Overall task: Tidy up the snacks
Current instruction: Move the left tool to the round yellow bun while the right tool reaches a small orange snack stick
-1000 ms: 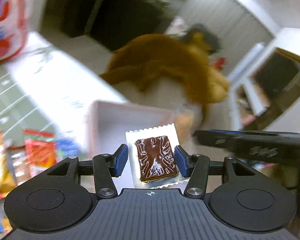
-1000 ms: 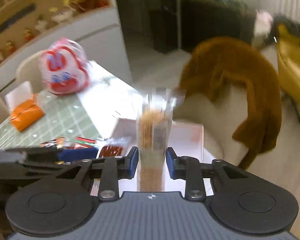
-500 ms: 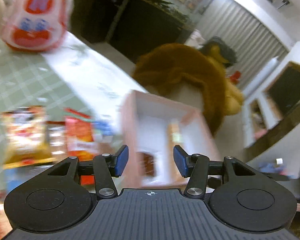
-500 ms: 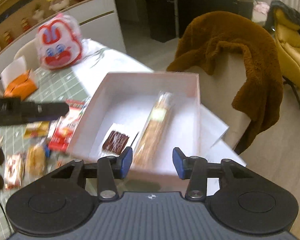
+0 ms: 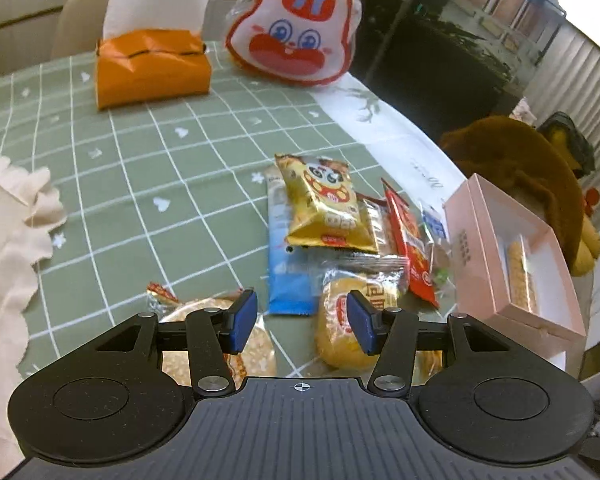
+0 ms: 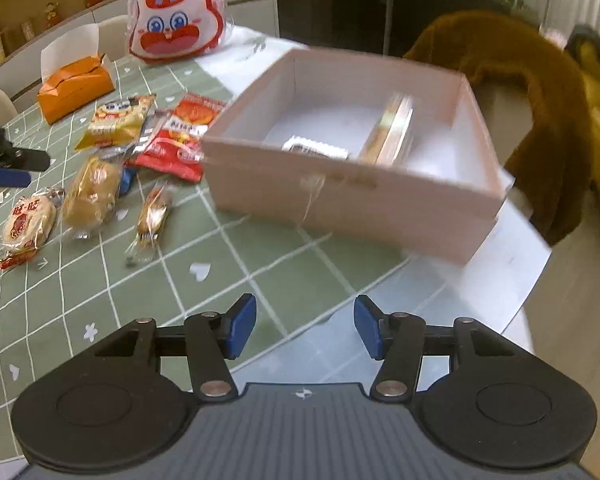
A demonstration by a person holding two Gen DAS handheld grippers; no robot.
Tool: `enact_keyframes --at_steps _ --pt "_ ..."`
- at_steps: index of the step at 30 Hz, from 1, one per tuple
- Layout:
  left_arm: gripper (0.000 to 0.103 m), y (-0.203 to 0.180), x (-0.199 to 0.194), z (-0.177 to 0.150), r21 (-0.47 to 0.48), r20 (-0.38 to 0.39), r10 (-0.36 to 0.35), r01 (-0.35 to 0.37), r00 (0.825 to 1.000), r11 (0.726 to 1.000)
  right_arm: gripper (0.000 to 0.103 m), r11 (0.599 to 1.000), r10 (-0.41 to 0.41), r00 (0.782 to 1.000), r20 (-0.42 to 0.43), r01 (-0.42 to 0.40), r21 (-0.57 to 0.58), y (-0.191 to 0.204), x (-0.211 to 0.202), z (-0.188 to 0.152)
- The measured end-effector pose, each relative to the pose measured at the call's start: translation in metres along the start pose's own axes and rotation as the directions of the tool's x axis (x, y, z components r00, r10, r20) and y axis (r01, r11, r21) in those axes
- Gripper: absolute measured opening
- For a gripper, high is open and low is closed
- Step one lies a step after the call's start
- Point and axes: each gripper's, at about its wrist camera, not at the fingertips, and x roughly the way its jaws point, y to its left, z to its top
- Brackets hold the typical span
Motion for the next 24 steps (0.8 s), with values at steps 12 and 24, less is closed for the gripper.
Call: enact_keyframes --at_steps 12,24 --pt "0.061 -0.036 0.051 -0.007 0.096 -0.059 -0.020 0.026 0.998 0.995 0.057 0.999 0.020 1.000 -0.002 -0.020 -0.038 0.025 -0.008 -0.005" --pt "0.052 -0.040 0.048 -0.034 0.145 -0.116 -0.127 0.143 0.985 0.979 0.057 0.994 0.018 1.000 -0.019 -0.020 -0.109 0.068 0.006 0.004"
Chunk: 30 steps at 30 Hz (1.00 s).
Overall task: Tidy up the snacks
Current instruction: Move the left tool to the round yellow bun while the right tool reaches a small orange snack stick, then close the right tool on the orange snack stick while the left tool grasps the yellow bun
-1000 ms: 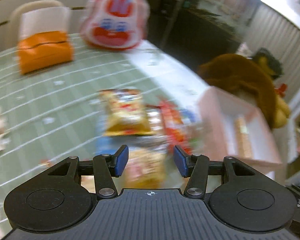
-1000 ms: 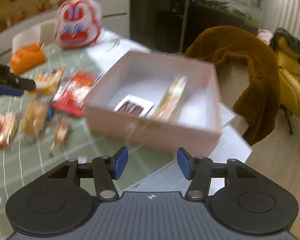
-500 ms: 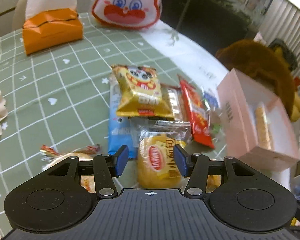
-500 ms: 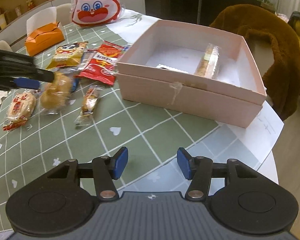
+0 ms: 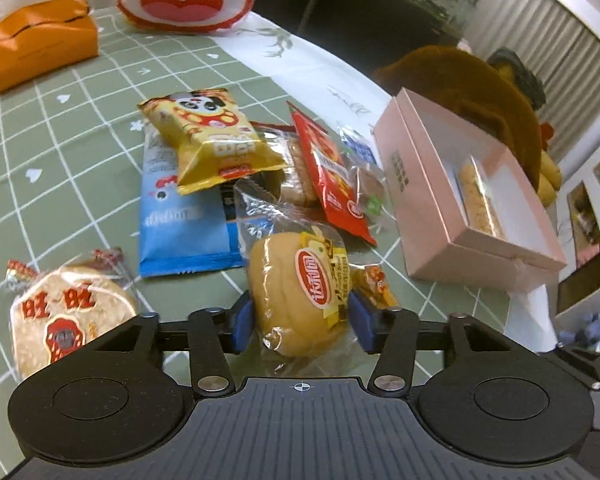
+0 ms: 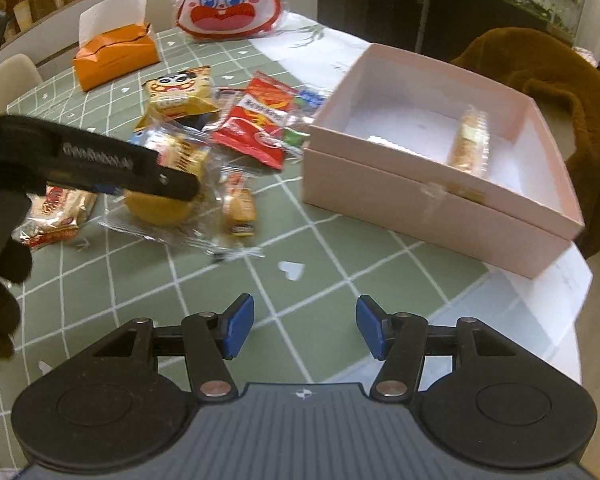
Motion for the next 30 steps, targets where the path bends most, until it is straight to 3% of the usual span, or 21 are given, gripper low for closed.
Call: enact_keyframes --at_steps 7,10,13,20,26,30 --pt "0.048 0.011 -0.027 -0.020 -0.022 -0.030 -0.038 0.037 0.999 0.999 0.057 0.998 0.026 0.999 0.043 -0.023 -0.054 0.015 -0.007 0.010" --pt "0.047 0.015 -0.041 -0.035 -0.009 -0.047 -0.031 0.031 0.998 0.999 0.057 0.996 0.067 0.995 0.067 -0.063 -0.060 0.018 -0.008 0.022" --pt "0.047 0.020 -0.048 -0.046 -0.056 -0.078 -0.051 0.047 0.996 0.997 0.062 0.992 0.119 0.990 0.071 -0.115 -0.056 0.020 0.000 0.034" --pt "0.047 0.020 -0.053 -0.058 -0.092 -0.094 -0.064 0.056 0.994 0.994 0.061 0.996 0.068 0.997 0.020 -0.067 -0.054 0.041 0.043 0.057" --pt "0.046 0.015 -0.052 -0.058 -0.087 -0.112 -0.083 0.073 0.990 0.994 0.026 0.996 0.068 0.998 -0.001 -0.068 -0.054 0.044 0.043 0.052" --pt "0.046 0.006 -0.047 -0.059 -0.080 -0.125 -0.115 0.106 0.985 0.991 0.024 0.996 0.089 0.996 -0.006 -0.089 -0.033 0.033 0.026 0.039"
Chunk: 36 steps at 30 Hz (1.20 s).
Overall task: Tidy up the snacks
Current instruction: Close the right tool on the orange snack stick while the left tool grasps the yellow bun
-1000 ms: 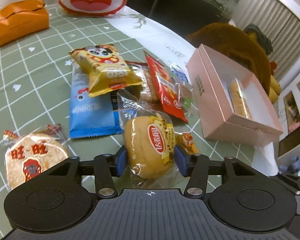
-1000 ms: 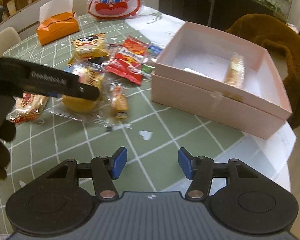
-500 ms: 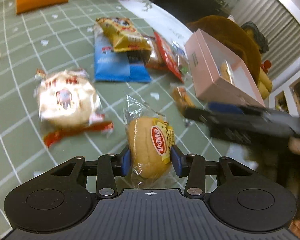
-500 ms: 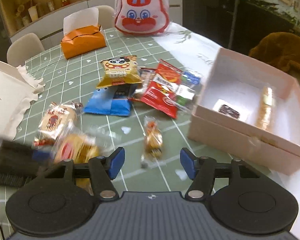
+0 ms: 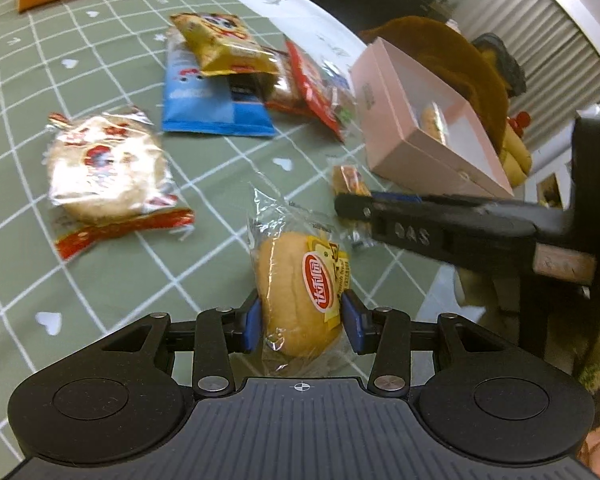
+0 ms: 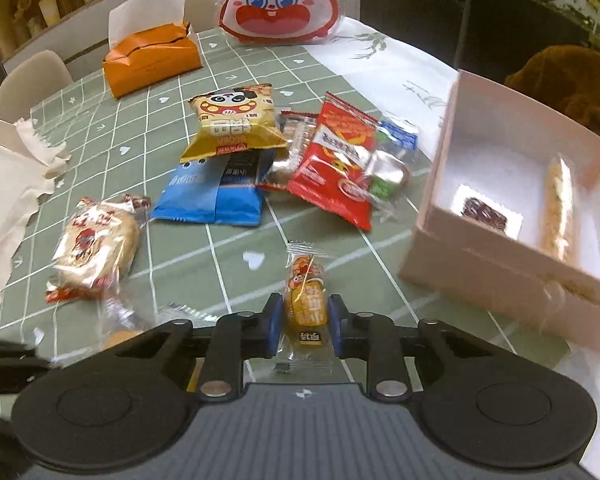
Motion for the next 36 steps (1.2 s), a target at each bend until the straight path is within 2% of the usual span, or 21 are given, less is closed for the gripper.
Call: enact_keyframes --at_steps 7,11,16,18,21,26,32,36 --pt "0.045 -0.019 0.008 -0.007 0.041 -0.036 -0.036 0.037 0.999 0.998 0.023 0.997 0.001 1.000 -0.016 0.000 0.071 -0.028 -0.038 -0.037" --pt "0.045 -0.033 0.012 -0.013 0.064 -0.047 -0.036 0.039 0.998 0.997 0.023 0.994 -0.035 0.999 -0.027 0.037 0.101 -0.042 -0.054 -0.061" --pt "0.045 -0.049 0.012 -0.026 0.068 -0.031 0.004 -0.002 1.000 0.998 0.023 0.989 -0.046 0.998 -0.044 0.052 0.138 -0.057 -0.064 -0.082" --pt "0.045 -0.052 0.008 -0.034 0.036 -0.010 0.027 -0.026 1.000 0.999 0.023 0.986 -0.043 0.998 -0.045 0.049 0.157 -0.061 -0.068 -0.088" --pt "0.045 -0.055 0.001 -0.050 0.015 -0.001 0.027 -0.027 1.000 1.000 0.023 0.988 -0.030 0.999 -0.039 0.036 0.150 -0.062 -0.075 -0.098" --pt "0.044 -0.052 -0.008 -0.069 -0.014 0.001 0.012 -0.012 1.000 1.000 0.023 0.991 -0.059 0.997 -0.059 0.066 0.114 -0.057 -0.077 -0.104" --pt "0.044 -0.045 -0.017 -0.073 -0.023 0.018 -0.007 0.008 1.000 1.000 0.023 0.992 -0.079 0.997 -0.019 0.080 0.094 -0.046 -0.093 -0.098" --pt "0.044 -0.042 -0.023 -0.076 -0.036 0.009 -0.027 0.027 1.000 0.999 0.023 0.990 -0.096 0.995 -0.021 0.098 0.101 -0.041 -0.104 -0.094"
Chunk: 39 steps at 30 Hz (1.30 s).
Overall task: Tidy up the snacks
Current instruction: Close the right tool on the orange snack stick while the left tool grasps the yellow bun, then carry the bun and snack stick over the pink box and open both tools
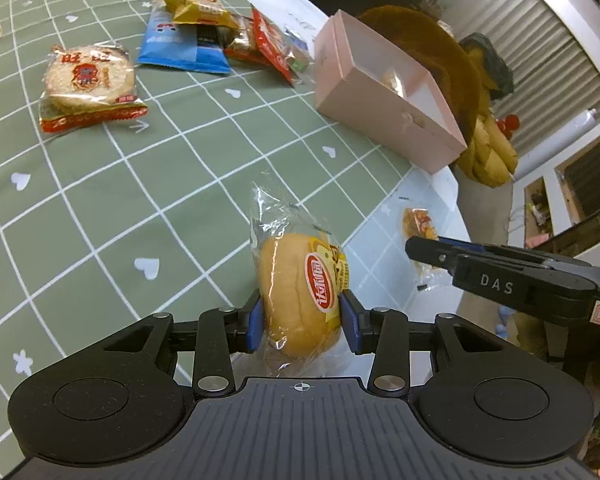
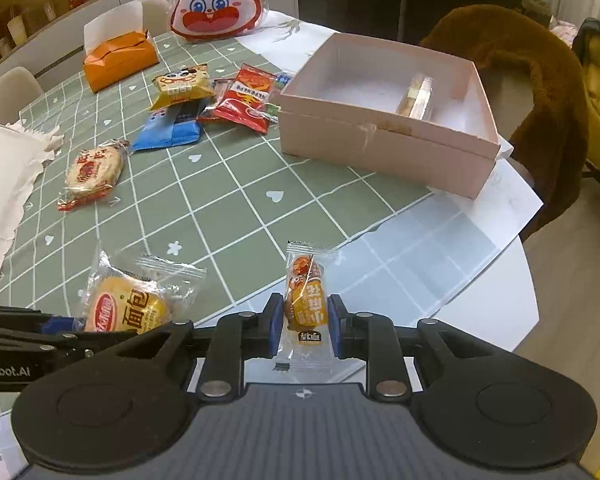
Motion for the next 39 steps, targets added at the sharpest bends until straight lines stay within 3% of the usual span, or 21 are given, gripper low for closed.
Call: enact_keyframes --at_steps 13,16,23,25,27,32,35,37,39 --pt "0.044 -0.023 -0.014 0.037 0.063 0.001 -0.148 0.147 0.989 0.987 0.023 0.989 -0.110 0.994 0.027 0.107 0.097 -0.011 -0.047 0.016" --pt "0.044 -0.035 -0.024 0.068 0.102 0.029 -0.191 0.187 0.981 0.977 0.023 0.988 -0.106 0.992 0.066 0.098 0.119 -0.023 -0.065 0.033" --pt "0.044 -0.083 -0.026 0.164 0.176 0.147 -0.265 0.239 0.953 0.955 0.023 0.992 -0.084 0.965 0.248 0.056 0.116 -0.071 -0.097 0.103" --pt "0.044 -0.103 -0.009 0.193 0.216 0.167 -0.259 0.221 0.951 0.951 0.023 0.993 -0.062 0.958 0.279 0.030 0.117 -0.091 -0.087 0.123" --pt "0.044 -0.116 0.015 0.222 0.187 0.165 -0.224 0.193 0.961 0.963 0.023 0.991 -0.059 0.955 0.290 0.022 0.130 -0.109 -0.068 0.141" --pt "0.044 -0.138 0.098 0.289 0.137 0.025 -0.212 0.206 0.977 0.969 0.024 0.989 0.036 0.966 0.255 -0.072 0.131 -0.143 -0.003 0.173" --pt "0.044 -0.136 0.141 0.300 0.096 -0.003 -0.074 0.074 0.997 0.993 0.028 0.986 0.074 0.983 0.166 -0.096 0.135 -0.156 0.034 0.183" --pt "0.044 -0.129 0.144 0.297 0.061 0.013 -0.075 0.074 0.997 0.995 0.033 0.988 0.081 0.985 0.150 -0.099 0.118 -0.163 0.046 0.179" --pt "0.044 -0.117 0.136 0.293 0.026 0.035 -0.085 0.084 0.996 0.996 0.045 0.992 0.056 0.987 0.149 -0.073 0.105 -0.169 0.054 0.174"
